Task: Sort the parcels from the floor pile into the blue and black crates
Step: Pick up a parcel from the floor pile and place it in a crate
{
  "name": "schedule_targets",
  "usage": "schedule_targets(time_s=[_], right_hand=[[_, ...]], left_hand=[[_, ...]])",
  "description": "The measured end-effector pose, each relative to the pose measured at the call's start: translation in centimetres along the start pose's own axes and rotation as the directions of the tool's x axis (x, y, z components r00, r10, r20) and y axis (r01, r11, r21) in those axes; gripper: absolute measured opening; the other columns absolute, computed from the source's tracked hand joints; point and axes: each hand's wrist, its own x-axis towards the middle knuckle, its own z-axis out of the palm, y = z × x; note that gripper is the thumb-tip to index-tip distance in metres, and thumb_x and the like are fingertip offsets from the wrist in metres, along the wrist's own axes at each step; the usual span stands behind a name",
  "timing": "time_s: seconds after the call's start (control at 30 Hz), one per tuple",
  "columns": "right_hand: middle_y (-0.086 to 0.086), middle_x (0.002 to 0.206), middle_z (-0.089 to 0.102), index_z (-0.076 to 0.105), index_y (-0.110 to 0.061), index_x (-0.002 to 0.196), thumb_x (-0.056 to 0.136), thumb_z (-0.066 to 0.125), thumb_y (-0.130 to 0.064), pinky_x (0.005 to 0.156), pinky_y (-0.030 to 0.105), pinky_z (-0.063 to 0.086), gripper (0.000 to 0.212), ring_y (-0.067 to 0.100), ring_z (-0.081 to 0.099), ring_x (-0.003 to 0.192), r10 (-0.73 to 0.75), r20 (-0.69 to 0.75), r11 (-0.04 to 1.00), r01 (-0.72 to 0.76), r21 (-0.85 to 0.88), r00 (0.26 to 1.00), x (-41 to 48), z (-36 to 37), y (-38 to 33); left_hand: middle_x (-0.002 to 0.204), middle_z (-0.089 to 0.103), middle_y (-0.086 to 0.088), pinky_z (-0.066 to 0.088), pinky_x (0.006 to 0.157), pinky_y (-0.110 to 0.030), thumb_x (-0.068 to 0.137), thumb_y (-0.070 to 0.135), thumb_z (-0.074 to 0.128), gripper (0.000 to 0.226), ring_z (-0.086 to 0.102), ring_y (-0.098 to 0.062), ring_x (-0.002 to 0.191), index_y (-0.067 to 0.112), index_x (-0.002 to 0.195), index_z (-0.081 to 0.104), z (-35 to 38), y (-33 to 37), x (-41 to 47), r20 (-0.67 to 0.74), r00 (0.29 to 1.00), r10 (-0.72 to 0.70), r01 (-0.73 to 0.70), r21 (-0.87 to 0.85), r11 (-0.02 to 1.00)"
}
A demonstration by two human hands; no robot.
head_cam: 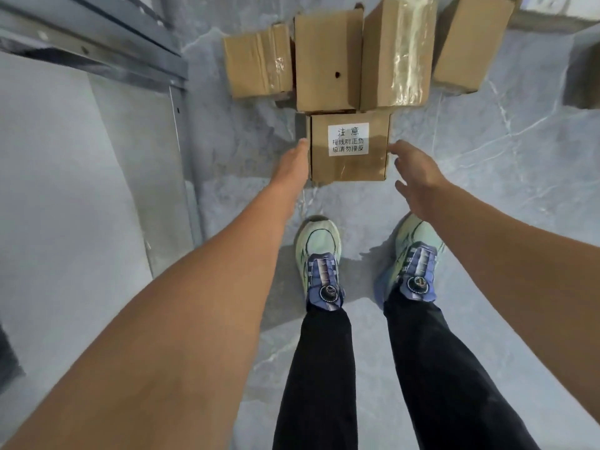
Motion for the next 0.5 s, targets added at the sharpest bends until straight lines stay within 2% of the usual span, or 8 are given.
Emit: schedule_targets(time_s=[0.07, 0.1, 0.17, 0.2, 0.3, 0.37, 0.43, 0.5], right_hand=[[-0.014, 0.105, 0.055, 0.059, -0.028, 0.095, 0.107, 0.047, -0.029, 0.107, 0.031, 0.030, 0.017, 0.009, 0.048, 0.120, -0.002, -0.009, 1.000, 0.002, 0.010, 1.000, 2.0, 0.4, 0.3], [-0.016, 0.099, 0.053, 0.059, -0.029, 0.093, 0.107, 0.047, -0.028, 0.105, 0.030, 0.030, 0.018, 0.003, 0.050, 0.106, -0.005, -0.022, 1.000, 0.005, 0.014, 1.000, 2.7, 0.3, 0.4], [-0.017, 0.097, 0.055, 0.062, -0.028, 0.097, 0.105, 0.048, -0.027, 0.098, 0.028, 0.032, 0.017, -0.006, 0.048, 0.089, -0.011, -0.008, 1.000, 0.012, 0.018, 1.000, 3.8, 0.4, 0.7], [-0.017, 0.098, 0.057, 0.063, -0.027, 0.099, 0.105, 0.047, -0.025, 0.092, 0.028, 0.034, 0.017, -0.006, 0.048, 0.087, -0.016, 0.012, 1.000, 0.016, 0.014, 1.000, 4.2, 0.4, 0.8], [-0.015, 0.102, 0.062, 0.061, -0.025, 0.105, 0.104, 0.045, -0.020, 0.077, 0.021, 0.036, 0.016, -0.004, 0.053, 0.091, -0.034, 0.065, 0.999, 0.032, 0.029, 0.997, 4.3, 0.3, 1.1], [-0.013, 0.104, 0.062, 0.060, -0.023, 0.111, 0.104, 0.045, -0.018, 0.075, 0.019, 0.036, 0.018, -0.003, 0.053, 0.093, -0.032, 0.087, 0.999, 0.030, 0.020, 0.996, 3.5, 0.1, 1.2], [-0.012, 0.106, 0.062, 0.061, -0.019, 0.117, 0.103, 0.044, -0.015, 0.077, 0.018, 0.036, 0.022, -0.002, 0.053, 0.094, -0.031, 0.106, 1.000, 0.031, 0.004, 0.994, 2.2, -0.5, 1.4], [-0.012, 0.107, 0.063, 0.061, -0.016, 0.126, 0.102, 0.043, -0.013, 0.080, 0.019, 0.036, 0.029, -0.001, 0.053, 0.094, -0.035, 0.121, 0.999, 0.037, -0.015, 0.992, 0.5, -1.1, 1.7]], left_hand=[[0.147, 0.047, -0.009, 0.034, 0.107, -0.038, 0.110, 0.050, 0.031, 0.058, 0.041, -0.023, 0.138, 0.015, 0.156, 0.037, 0.9, -0.1, 2.2, -0.006, 1.000, 0.013, -0.013, 0.006, 1.000], [0.138, 0.049, -0.007, 0.034, 0.102, -0.035, 0.110, 0.049, 0.031, 0.057, 0.043, -0.019, 0.131, 0.015, 0.155, 0.039, 1.4, -0.1, 3.0, -0.009, 1.000, 0.019, -0.019, 0.002, 1.000], [0.139, 0.051, -0.004, 0.034, 0.102, -0.034, 0.109, 0.050, 0.033, 0.055, 0.045, -0.020, 0.129, 0.018, 0.153, 0.042, 1.9, -0.1, 4.3, -0.005, 1.000, 0.021, -0.021, -0.019, 1.000], [0.135, 0.056, -0.002, 0.035, 0.102, -0.033, 0.109, 0.050, 0.034, 0.050, 0.049, -0.021, 0.126, 0.021, 0.148, 0.047, 2.2, -0.2, 4.7, 0.004, 1.000, 0.013, -0.013, -0.039, 0.999], [0.096, 0.062, 0.011, 0.036, 0.095, -0.029, 0.109, 0.049, 0.035, 0.029, 0.057, -0.009, 0.095, 0.031, 0.109, 0.058, 2.8, -0.5, 4.9, 0.004, 1.000, -0.004, 0.005, -0.089, 0.996], [0.108, 0.066, 0.009, 0.035, 0.108, -0.033, 0.108, 0.053, 0.034, 0.033, 0.057, -0.010, 0.108, 0.033, 0.111, 0.060, 2.8, -0.7, 4.1, 0.044, 0.999, 0.001, 0.003, -0.100, 0.995], [0.143, 0.059, 0.002, 0.028, 0.119, -0.042, 0.106, 0.060, 0.032, 0.050, 0.047, -0.018, 0.138, 0.029, 0.137, 0.058, 2.4, -1.0, 2.5, 0.099, 0.995, 0.012, -0.001, -0.109, 0.994], [0.155, 0.050, 0.003, 0.022, 0.123, -0.047, 0.104, 0.066, 0.030, 0.062, 0.037, -0.019, 0.147, 0.029, 0.149, 0.051, 1.9, -1.1, 0.5, 0.136, 0.991, 0.004, 0.012, -0.116, 0.993]])
